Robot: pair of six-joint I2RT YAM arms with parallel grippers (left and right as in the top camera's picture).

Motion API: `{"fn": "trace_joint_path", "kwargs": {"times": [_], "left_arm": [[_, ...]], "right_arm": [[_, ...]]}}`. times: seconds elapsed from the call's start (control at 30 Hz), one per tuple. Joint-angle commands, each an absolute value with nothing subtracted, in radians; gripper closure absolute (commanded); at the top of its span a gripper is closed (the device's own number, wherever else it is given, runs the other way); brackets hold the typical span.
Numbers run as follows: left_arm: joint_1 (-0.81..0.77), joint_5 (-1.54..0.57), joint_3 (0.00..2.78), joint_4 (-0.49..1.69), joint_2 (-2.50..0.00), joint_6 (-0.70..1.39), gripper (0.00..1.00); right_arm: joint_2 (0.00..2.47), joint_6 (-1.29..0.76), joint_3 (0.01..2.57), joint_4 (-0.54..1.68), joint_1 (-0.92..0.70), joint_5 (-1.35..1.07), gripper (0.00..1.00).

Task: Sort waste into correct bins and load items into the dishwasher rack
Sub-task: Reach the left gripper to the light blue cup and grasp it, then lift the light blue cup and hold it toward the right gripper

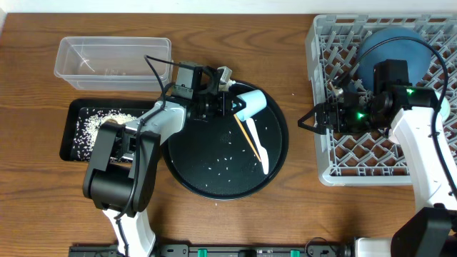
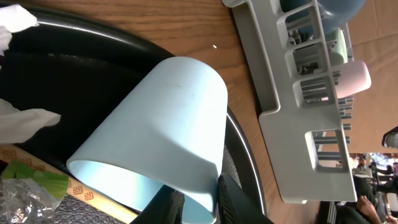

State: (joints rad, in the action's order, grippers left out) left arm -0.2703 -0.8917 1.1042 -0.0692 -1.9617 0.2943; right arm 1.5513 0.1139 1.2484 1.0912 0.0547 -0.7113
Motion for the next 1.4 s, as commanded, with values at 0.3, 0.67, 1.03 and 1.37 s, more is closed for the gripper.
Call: {"fn": "trace_joint_path", "kwargs": {"times": [0.3, 0.67, 1.03, 1.37], "left_arm": [[-0.268, -0.863, 1.111, -0.074, -1.961, 0.383, 0.71], [-0.302, -0.802, 1.111, -0.171, -1.961, 0.582, 0.70], [-0.308, -0.804, 1.111, -0.170, -1.961, 0.582, 0.94], [-0.303, -0.994, 1.111, -0.171, -1.841, 0.670, 0.94]], "right_arm": [[1.556, 0.117, 1.243, 1.088, 0.041, -0.734, 0.01], [1.556, 0.117, 1.243, 1.089, 0.041, -0.734, 0.01], [1.556, 0.117, 1.243, 1.096, 0.041, -0.734, 0.01], [1.556, 0.117, 1.243, 1.103, 0.041, -0.860, 0.01]]}}
